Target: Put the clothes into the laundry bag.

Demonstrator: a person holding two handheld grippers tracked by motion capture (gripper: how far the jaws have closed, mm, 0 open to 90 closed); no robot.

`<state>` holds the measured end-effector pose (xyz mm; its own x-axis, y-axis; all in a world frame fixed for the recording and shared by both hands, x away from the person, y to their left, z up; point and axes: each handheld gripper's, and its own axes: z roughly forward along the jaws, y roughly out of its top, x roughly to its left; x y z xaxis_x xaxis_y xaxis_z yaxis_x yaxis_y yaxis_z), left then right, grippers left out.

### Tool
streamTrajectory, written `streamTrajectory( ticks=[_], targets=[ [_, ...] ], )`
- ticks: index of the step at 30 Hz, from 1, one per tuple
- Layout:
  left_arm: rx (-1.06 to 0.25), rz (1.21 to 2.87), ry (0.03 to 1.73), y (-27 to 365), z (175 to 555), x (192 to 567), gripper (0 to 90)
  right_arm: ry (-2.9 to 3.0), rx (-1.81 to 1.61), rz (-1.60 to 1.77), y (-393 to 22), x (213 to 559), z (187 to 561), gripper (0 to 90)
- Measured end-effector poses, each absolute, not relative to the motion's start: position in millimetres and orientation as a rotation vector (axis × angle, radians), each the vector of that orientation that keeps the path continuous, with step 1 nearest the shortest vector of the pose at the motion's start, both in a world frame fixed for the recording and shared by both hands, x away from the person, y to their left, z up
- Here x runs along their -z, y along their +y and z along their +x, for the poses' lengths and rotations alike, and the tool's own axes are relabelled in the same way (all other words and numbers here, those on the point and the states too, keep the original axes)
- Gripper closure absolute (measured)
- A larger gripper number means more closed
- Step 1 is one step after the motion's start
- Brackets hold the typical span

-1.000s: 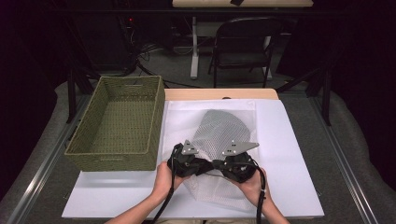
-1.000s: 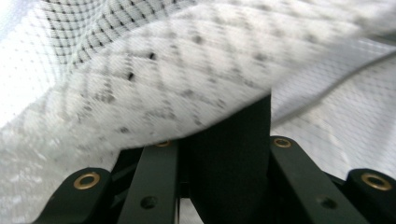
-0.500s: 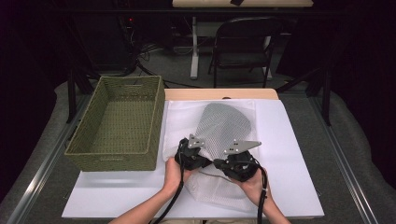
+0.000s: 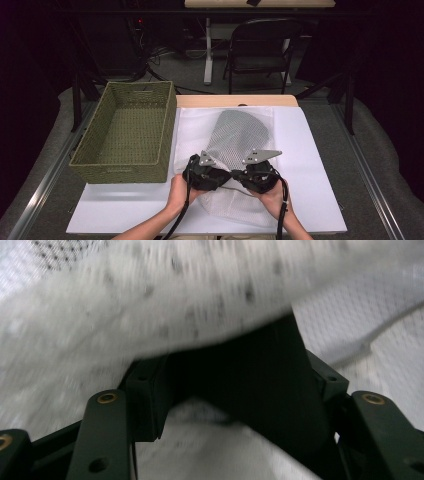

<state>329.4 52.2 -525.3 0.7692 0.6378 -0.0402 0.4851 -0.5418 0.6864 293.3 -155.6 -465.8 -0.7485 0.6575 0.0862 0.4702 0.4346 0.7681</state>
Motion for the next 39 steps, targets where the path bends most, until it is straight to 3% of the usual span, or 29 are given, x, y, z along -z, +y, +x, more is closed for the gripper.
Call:
streamTrajectory(
  ticks=[4,7,10,14,27,34,39],
  targets=[
    [-0.298,2.229,0.846,59.4,322.2,526.0,42.3,2.465,-1.209,0.989,-155.8,466.7,294.2,88.5],
    [-0.327,2.202,0.843,59.6,320.5,527.7,56.3,2.462,-1.207,0.990,-154.5,466.3,293.5,88.6],
    [-0.319,2.191,0.822,57.0,322.4,531.3,77.3,2.459,-1.208,0.988,-154.0,465.4,292.6,88.6],
    [-0.325,2.189,0.820,52.5,325.9,534.2,85.1,2.453,-1.218,0.989,-154.8,464.7,292.5,88.7],
    [-0.362,2.109,0.903,37.1,352.9,537.5,84.5,2.441,-1.249,0.997,-159.4,461.2,292.9,88.6],
    [-0.226,2.172,0.856,50.8,344.5,533.6,67.3,2.449,-1.231,1.006,-161.6,462.7,293.8,88.6],
    [-0.183,2.231,0.795,68.5,333.1,523.8,59.9,2.449,-1.226,1.011,-162.5,462.7,294.0,88.5]
  ],
)
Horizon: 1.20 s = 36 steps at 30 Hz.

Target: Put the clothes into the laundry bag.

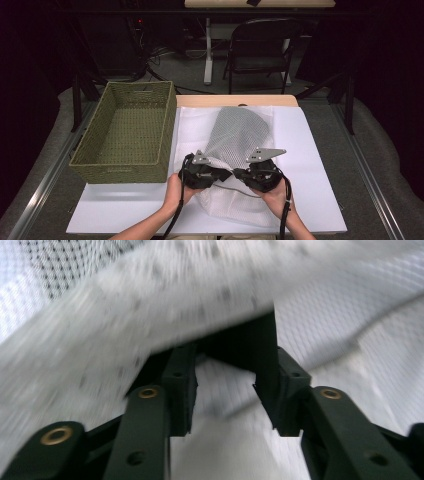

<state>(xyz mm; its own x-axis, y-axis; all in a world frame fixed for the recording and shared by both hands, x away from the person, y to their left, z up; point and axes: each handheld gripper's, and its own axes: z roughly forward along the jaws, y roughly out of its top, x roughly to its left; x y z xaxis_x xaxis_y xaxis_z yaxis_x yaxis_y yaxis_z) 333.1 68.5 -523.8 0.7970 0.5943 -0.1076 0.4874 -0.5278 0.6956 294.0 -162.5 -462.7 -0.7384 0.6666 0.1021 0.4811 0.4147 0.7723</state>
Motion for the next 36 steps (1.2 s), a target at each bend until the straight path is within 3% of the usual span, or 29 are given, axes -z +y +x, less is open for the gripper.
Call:
streamTrajectory(
  ticks=[10,18,29,36],
  targets=[
    [-0.203,2.239,0.836,99.1,321.3,508.8,38.9,2.453,-1.223,1.011,-162.9,462.3,293.5,88.5],
    [-0.357,2.214,0.857,106.8,320.3,497.0,29.8,2.456,-1.225,1.008,-164.8,461.4,293.1,88.5],
    [-0.471,2.193,0.858,108.0,319.4,486.2,27.0,2.467,-1.226,1.002,-164.8,461.4,292.5,88.5],
    [-0.473,2.206,0.863,105.3,331.0,491.5,29.3,2.482,-1.220,0.997,-162.0,462.6,292.7,88.4]
  ],
)
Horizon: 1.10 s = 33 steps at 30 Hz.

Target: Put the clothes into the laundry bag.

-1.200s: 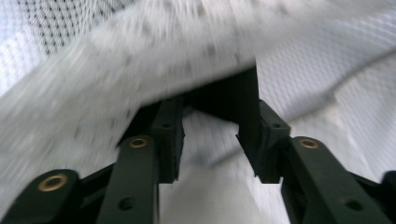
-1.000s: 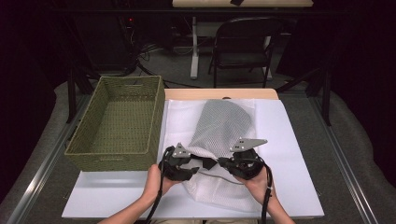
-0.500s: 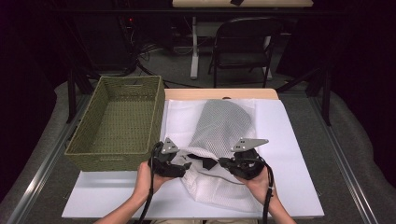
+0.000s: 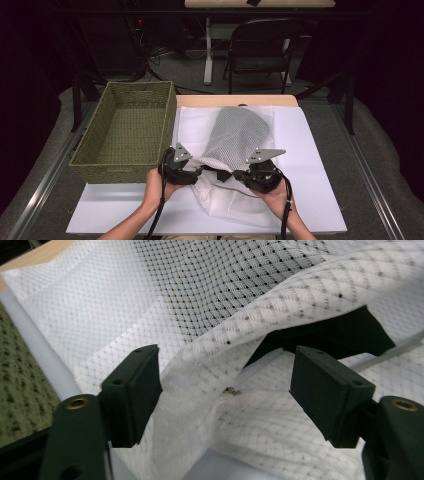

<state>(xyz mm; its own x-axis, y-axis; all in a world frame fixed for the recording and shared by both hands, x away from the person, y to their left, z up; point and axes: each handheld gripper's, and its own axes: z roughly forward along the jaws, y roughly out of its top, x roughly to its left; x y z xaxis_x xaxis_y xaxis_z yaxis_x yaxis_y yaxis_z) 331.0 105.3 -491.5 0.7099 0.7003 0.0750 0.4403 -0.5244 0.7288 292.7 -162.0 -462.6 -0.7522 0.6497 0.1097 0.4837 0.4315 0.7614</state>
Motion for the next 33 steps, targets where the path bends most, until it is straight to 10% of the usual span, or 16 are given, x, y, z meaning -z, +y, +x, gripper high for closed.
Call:
streamTrajectory(
  ticks=[15,33],
  targets=[
    [-0.394,2.267,0.826,100.9,341.3,511.3,84.8,2.532,-1.193,0.987,-160.2,467.0,291.9,88.3],
    [-0.303,2.376,0.786,115.7,332.3,508.2,86.6,2.620,-1.130,0.964,-158.7,476.4,287.9,88.2]
  ],
)
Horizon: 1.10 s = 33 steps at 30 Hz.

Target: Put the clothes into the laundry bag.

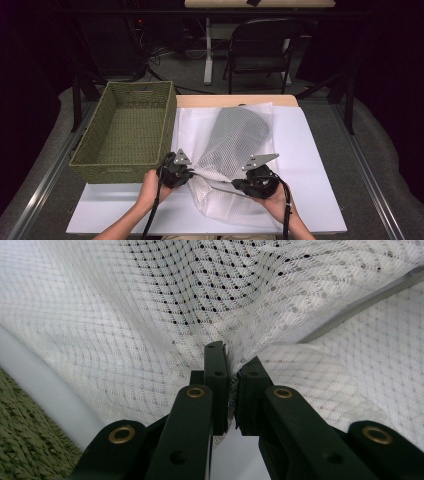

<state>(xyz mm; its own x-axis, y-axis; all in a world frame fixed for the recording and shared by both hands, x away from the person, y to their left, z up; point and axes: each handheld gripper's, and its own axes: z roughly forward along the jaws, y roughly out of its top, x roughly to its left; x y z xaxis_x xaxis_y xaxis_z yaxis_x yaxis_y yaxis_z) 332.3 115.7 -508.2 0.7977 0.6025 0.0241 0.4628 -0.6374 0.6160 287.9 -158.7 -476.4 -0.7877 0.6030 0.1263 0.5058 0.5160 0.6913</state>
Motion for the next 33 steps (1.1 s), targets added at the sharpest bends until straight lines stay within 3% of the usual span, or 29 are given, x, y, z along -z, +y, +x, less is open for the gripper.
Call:
streamTrajectory(
  ticks=[18,21,26,29,33],
  targets=[
    [-0.301,2.465,0.755,107.0,330.3,521.4,83.8,2.716,-0.914,1.022,-158.3,521.3,307.4,88.1],
    [-0.290,2.478,0.761,106.4,329.7,521.9,76.0,2.733,-0.874,1.021,-155.0,527.6,308.2,88.1],
    [-0.264,2.512,0.777,106.6,322.8,515.7,51.7,2.727,-0.863,1.028,-155.6,529.2,307.7,86.7],
    [-0.275,2.497,0.781,104.7,312.2,509.4,41.4,2.714,-0.885,1.015,-158.9,523.9,307.2,79.1],
    [-0.262,2.482,0.743,98.5,296.0,503.6,37.2,2.689,-0.920,1.020,-163.6,513.7,305.3,66.2]
  ],
)
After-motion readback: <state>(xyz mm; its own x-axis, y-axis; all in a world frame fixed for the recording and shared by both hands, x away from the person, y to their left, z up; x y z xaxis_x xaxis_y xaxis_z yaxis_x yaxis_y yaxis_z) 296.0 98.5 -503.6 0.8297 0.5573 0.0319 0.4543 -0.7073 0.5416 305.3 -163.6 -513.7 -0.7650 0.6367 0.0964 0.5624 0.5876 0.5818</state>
